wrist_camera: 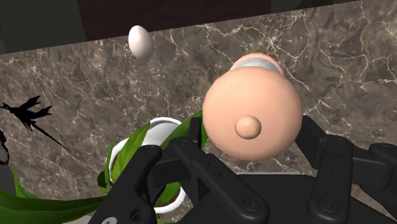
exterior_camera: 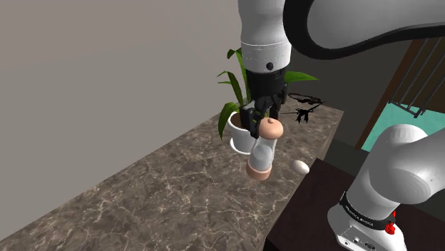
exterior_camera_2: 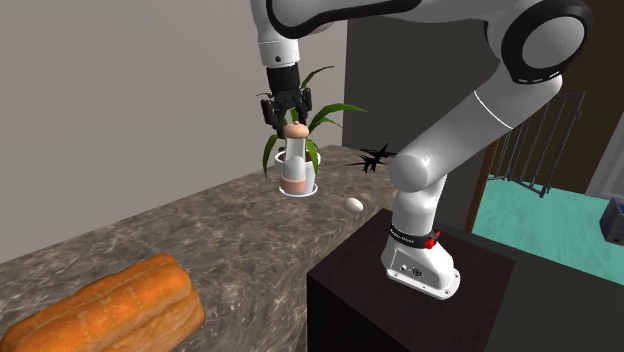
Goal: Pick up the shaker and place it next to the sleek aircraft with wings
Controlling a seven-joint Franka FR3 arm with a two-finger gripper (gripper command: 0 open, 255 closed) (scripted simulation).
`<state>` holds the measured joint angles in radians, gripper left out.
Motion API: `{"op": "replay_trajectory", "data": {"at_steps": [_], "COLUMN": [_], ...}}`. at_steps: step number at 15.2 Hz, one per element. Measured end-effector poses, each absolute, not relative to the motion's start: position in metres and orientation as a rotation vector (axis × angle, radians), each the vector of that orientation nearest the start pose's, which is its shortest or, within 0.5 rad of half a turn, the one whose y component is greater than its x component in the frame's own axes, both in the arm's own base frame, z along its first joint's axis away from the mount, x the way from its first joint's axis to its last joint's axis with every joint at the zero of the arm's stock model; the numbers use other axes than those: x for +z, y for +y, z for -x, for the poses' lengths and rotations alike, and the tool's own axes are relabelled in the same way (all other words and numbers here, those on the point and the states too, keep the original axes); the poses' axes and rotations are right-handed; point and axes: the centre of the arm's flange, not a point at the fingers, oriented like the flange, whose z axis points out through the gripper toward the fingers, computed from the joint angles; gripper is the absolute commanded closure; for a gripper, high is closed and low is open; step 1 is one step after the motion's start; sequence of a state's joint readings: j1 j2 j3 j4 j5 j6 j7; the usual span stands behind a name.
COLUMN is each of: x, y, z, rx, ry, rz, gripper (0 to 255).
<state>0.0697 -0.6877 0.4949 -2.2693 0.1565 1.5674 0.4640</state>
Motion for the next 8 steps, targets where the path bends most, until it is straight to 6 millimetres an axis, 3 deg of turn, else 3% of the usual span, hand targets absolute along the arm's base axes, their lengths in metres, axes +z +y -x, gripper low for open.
{"op": "replay_trajectory", "data": {"at_steps": [8], "x": [0.605], "y": [0.236], "z": [-0.274], "rx": [-0.001], "ry": [0.026], "rz": [3.308], "gripper": [255]}}
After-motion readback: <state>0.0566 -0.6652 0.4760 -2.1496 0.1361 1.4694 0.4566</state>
